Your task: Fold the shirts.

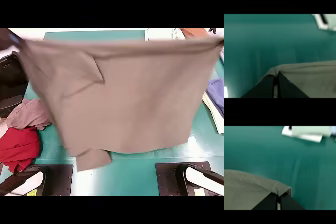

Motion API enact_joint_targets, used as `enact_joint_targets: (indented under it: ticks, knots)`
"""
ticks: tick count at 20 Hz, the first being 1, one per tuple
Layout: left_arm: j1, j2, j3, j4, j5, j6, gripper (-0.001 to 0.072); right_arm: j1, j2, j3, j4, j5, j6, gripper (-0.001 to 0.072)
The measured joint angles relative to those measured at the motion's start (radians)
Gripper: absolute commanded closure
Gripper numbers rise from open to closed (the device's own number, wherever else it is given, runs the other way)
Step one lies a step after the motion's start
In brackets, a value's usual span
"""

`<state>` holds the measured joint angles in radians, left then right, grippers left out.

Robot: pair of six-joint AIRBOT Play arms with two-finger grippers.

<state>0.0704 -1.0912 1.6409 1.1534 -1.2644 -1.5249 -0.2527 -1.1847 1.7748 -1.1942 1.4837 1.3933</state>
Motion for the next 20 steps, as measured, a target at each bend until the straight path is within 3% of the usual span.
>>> enact_joint_targets:
  ticks: [5, 10, 14, 20]
  knots:
    - [0.000, -0.291, -0.150, -0.061, 0.056, 0.049, 0.0684, 0.055, -0.261, -0.128, -0.048, -0.020, 0.004, 0.0689]
    - [0.001, -0.472, -0.096, -0.156, 0.130, 0.099, 0.0684, 0.069, -0.464, -0.026, -0.041, -0.051, 0.008, 0.0689]
    - [0.002, -0.509, -0.055, -0.119, 0.008, 0.113, 0.0684, 0.050, -0.482, -0.017, -0.048, -0.020, -0.009, 0.0689]
    - [-0.026, -0.522, -0.193, -0.040, -0.089, 0.108, 0.0671, 0.025, -0.386, -0.242, -0.098, -0.039, -0.034, 0.0687]
